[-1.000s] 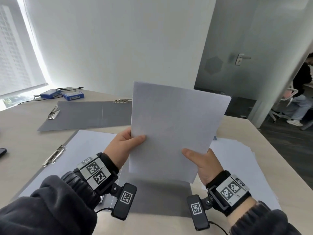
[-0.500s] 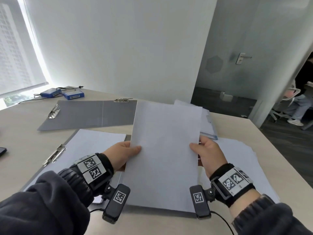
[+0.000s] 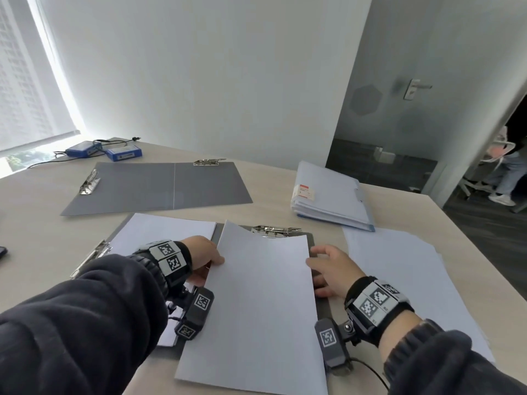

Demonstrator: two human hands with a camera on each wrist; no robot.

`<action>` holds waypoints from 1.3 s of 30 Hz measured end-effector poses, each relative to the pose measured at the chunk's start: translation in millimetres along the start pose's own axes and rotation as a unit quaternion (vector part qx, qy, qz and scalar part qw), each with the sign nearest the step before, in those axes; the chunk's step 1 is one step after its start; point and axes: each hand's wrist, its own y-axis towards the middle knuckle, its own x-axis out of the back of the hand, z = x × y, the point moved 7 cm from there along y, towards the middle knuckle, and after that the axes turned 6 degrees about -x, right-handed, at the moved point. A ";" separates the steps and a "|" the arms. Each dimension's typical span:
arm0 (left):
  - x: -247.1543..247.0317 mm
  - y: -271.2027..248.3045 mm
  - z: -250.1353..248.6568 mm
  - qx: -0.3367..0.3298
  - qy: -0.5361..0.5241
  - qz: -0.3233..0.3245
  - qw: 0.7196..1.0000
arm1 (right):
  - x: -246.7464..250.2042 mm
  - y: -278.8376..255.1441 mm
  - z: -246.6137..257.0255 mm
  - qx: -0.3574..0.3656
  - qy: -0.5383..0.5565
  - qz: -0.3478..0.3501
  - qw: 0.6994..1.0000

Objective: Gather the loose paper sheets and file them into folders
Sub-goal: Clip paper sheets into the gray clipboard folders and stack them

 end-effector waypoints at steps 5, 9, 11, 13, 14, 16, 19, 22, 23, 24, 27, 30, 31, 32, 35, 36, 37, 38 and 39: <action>-1.5 11.0 19.7 0.047 -0.031 0.021 0.998 | 4.6 18.6 18.0 0.063 -0.110 -0.066 0.990; -3.5 13.8 21.7 0.046 -0.052 0.042 0.997 | 0.5 35.4 25.2 0.059 -0.141 -0.079 0.985; -4.1 15.5 20.1 0.041 -0.051 0.051 0.997 | 0.2 43.0 25.4 0.050 -0.137 -0.084 0.986; -3.6 17.0 18.2 0.040 -0.032 0.055 0.997 | 1.3 48.9 24.3 0.045 -0.131 -0.086 0.987; -3.2 18.9 17.1 0.040 -0.025 0.054 0.997 | 2.1 50.2 23.5 0.041 -0.129 -0.087 0.987; -2.6 22.4 14.7 0.040 -0.016 0.050 0.998 | 3.6 50.6 21.6 0.035 -0.120 -0.087 0.988; -2.4 27.5 10.1 0.039 -0.005 0.040 0.998 | 5.1 50.5 19.5 0.039 -0.106 -0.089 0.990; -2.6 30.7 5.5 0.038 0.011 0.031 0.999 | 3.8 50.7 17.7 0.042 -0.102 -0.081 0.991; -2.5 31.1 4.6 0.039 0.015 0.028 0.999 | 3.7 50.8 16.7 0.042 -0.099 -0.079 0.991; -2.5 31.3 4.3 0.042 0.020 0.027 0.999 | 3.9 50.9 15.8 0.042 -0.095 -0.077 0.992; -3.1 29.5 3.6 0.048 0.025 0.025 0.998 | 7.3 52.3 13.4 0.046 -0.086 -0.078 0.992; -2.1 24.7 -0.1 0.055 0.038 0.016 0.998 | 13.0 54.7 9.8 0.040 -0.054 -0.085 0.994; -1.9 22.3 -2.6 0.056 0.046 0.013 0.997 | 14.7 55.3 8.5 0.035 -0.040 -0.085 0.995; -1.7 19.6 -5.6 0.058 0.057 0.009 0.997 | 16.5 56.3 6.7 0.030 -0.022 -0.083 0.996; -1.2 10.7 -14.4 0.060 0.104 -0.006 0.993 | 19.4 58.1 1.3 0.012 0.046 -0.070 0.996; -2.0 8.0 -17.4 0.058 0.118 -0.008 0.991 | 19.8 58.7 -0.1 0.010 0.058 -0.066 0.996; -3.3 5.7 -20.1 0.060 0.128 -0.007 0.990 | 19.7 59.0 -1.1 0.011 0.060 -0.062 0.996; -5.4 5.3 -21.5 0.061 0.134 -0.002 0.989 | 19.1 58.6 -1.6 0.014 0.056 -0.057 0.997; -7.8 4.0 -23.0 0.063 0.139 0.004 0.988 | 18.7 58.4 -1.8 0.019 0.047 -0.054 0.997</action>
